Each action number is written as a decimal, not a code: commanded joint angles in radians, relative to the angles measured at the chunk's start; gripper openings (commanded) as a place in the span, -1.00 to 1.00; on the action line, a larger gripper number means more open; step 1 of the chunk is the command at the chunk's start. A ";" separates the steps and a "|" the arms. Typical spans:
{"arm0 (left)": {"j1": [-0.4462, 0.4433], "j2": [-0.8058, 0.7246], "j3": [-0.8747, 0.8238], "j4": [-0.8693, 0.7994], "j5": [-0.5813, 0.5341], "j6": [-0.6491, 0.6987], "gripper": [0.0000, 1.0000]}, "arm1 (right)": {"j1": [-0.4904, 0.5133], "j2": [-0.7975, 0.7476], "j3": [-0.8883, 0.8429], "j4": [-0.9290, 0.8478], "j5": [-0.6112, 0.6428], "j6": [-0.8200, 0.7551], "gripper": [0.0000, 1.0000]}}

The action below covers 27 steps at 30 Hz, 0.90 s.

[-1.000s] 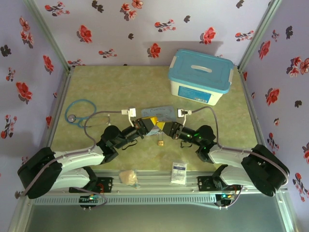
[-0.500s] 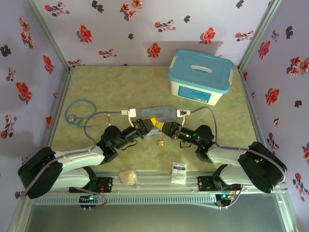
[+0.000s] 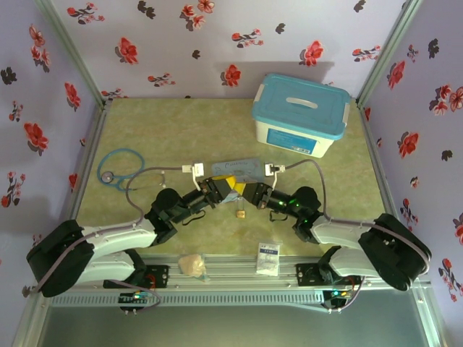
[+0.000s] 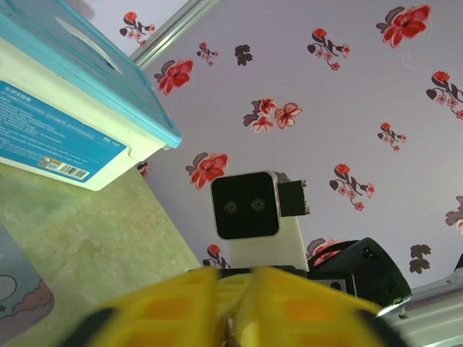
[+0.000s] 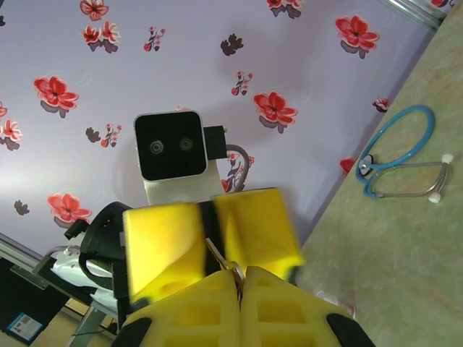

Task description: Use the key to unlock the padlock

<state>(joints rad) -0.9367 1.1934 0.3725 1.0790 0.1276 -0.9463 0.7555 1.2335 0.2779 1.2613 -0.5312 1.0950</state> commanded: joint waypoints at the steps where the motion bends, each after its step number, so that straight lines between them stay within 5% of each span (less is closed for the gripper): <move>1: 0.012 -0.026 -0.024 -0.003 -0.050 0.012 0.89 | 0.004 -0.066 0.003 -0.096 0.023 -0.069 -1.00; 7: 0.024 -0.129 0.020 -0.323 -0.172 0.062 0.99 | 0.003 -0.263 0.029 -0.641 0.185 -0.251 -1.00; 16: -0.027 -0.052 0.142 -0.757 -0.238 0.077 0.99 | -0.053 -0.443 0.062 -1.165 0.445 -0.341 -1.00; 27: -0.111 0.282 0.316 -0.883 -0.168 0.059 0.62 | -0.080 -0.503 0.019 -1.283 0.519 -0.334 -1.00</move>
<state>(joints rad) -1.0351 1.4277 0.6491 0.2489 -0.0586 -0.8875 0.6804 0.7620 0.3073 0.0216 -0.0566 0.7834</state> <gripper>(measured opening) 0.819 0.048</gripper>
